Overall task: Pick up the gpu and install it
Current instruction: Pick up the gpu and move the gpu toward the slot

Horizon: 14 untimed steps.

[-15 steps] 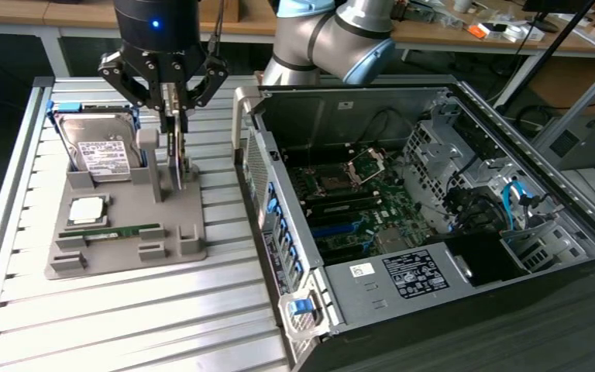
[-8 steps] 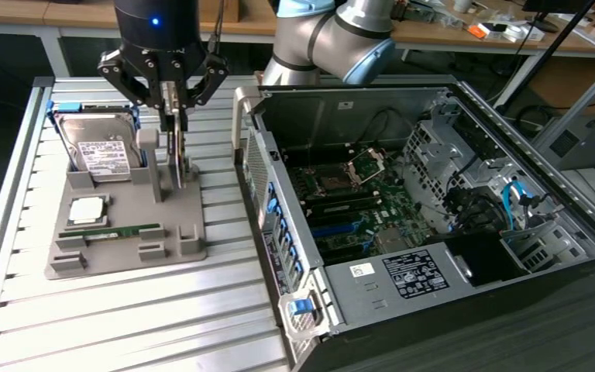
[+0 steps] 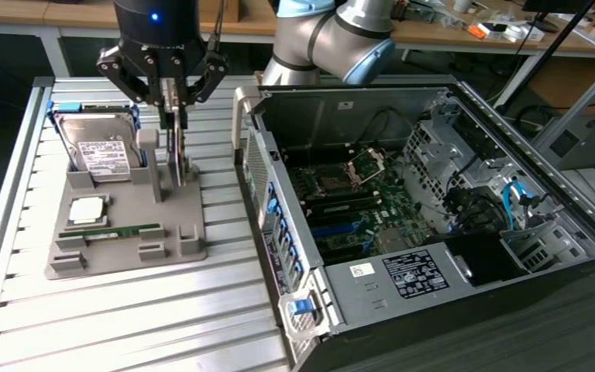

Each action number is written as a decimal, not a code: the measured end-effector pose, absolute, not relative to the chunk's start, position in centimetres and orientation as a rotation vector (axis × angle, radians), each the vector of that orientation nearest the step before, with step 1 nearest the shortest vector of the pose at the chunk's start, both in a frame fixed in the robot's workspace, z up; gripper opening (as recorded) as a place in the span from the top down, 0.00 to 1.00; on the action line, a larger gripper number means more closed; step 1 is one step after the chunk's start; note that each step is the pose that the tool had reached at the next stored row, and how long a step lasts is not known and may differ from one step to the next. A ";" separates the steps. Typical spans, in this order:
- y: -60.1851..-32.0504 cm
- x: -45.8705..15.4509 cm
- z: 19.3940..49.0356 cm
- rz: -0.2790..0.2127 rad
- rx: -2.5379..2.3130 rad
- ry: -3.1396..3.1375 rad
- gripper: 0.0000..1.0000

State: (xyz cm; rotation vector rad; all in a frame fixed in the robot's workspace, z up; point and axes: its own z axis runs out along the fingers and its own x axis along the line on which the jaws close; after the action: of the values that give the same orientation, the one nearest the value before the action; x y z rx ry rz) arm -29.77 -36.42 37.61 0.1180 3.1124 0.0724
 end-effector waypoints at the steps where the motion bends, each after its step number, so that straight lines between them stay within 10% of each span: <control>1: -36.4 -29.8 37.6 0.072 0.118 3.112 0.73; 14: -36.4 -29.8 38.1 0.072 0.118 3.113 0.73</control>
State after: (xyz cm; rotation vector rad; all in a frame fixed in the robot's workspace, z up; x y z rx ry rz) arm -29.77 -36.42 38.12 0.1181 3.1125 0.0723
